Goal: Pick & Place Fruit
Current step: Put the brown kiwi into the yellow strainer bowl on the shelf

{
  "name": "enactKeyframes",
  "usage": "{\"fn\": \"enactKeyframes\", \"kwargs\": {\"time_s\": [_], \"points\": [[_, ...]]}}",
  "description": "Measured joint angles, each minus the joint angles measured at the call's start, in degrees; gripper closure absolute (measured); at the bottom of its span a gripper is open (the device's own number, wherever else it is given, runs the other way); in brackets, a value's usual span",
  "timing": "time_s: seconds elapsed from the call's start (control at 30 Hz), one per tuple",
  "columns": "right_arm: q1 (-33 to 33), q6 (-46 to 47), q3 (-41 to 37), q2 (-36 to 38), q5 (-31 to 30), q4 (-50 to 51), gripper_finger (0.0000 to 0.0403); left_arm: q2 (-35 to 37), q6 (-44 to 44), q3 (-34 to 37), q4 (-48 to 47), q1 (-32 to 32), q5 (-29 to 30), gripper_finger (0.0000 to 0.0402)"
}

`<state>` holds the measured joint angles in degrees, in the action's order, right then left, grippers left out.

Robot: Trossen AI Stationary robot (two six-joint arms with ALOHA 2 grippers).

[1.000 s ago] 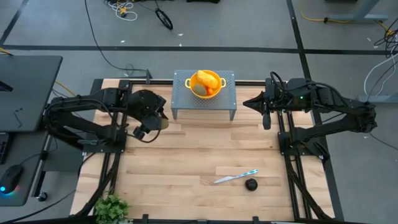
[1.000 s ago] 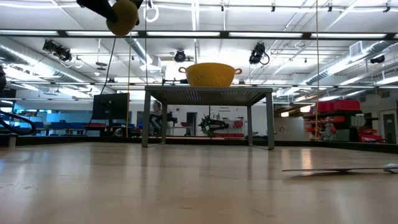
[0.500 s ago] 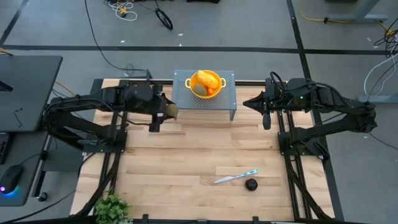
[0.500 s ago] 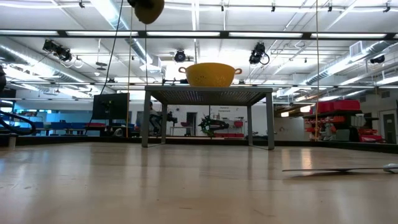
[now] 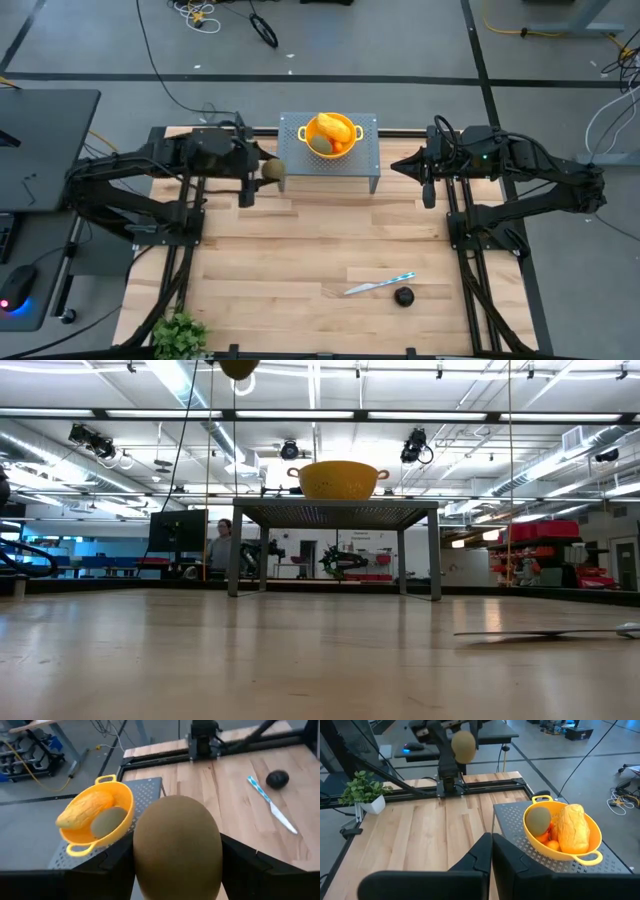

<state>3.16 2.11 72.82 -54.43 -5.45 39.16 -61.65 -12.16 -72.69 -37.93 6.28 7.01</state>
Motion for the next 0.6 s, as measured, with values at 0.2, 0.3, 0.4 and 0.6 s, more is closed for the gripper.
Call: {"fn": "enactKeyframes", "kwargs": {"time_s": [0.2, 0.3, 0.4, 0.6], "points": [[0.01, 0.0, 0.0, 0.02, 0.0, -0.13, 0.0385, 5.71, 3.3, 0.0, 0.36, 1.28, 0.4, 0.0161], [0.02, 0.0, 0.0, 0.02, 0.02, -0.15, 0.0385, 8.45, 4.44, 0.0, 0.37, 1.73, 1.9, 0.0163], [0.02, 0.0, 0.0, 0.02, 0.02, -0.18, 0.0385, 10.79, 4.94, 0.0, 0.52, 1.75, 3.38, 0.0167], [0.0, 0.0, 0.0, 0.02, 0.02, -0.22, 0.0385, 13.14, 5.88, 0.0, 0.52, 1.75, 5.94, 0.0163]]}}
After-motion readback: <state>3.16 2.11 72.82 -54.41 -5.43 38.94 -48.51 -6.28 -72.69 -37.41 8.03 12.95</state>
